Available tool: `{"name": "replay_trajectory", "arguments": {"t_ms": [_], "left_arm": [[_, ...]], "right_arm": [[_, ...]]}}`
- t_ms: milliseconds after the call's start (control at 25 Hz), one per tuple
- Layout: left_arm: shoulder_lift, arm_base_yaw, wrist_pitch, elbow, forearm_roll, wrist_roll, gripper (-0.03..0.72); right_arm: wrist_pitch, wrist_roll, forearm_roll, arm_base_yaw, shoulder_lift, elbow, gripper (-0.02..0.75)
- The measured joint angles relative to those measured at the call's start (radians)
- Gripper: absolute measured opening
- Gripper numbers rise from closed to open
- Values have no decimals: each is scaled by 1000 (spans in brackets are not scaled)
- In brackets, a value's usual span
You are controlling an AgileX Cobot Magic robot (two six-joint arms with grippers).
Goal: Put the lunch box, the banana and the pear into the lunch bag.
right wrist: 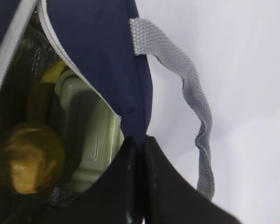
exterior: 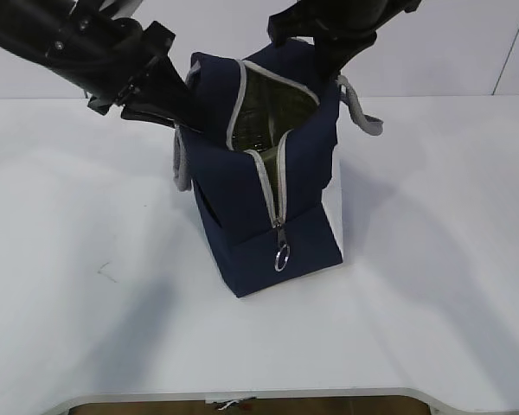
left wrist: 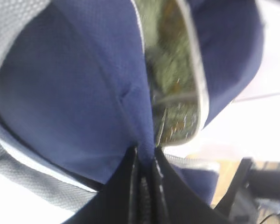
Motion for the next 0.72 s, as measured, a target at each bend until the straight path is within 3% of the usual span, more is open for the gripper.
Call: {"name": "replay_trajectory", "arguments": {"t_ms": [360, 440, 600, 720], "left_arm": [[0, 0, 5, -4, 34, 2, 27], [0, 0, -3, -4, 10, 2, 94], [0, 0, -5, -4, -46, 2, 291], [0, 0, 25, -15, -63, 2, 368]], "right_arm": [[0, 20, -3, 0, 0, 0, 40], [-2, 22, -5, 0, 0, 0, 115], [-8, 22, -15, 0, -4, 0, 382], [-8, 24, -15, 0, -23, 0, 463]]}}
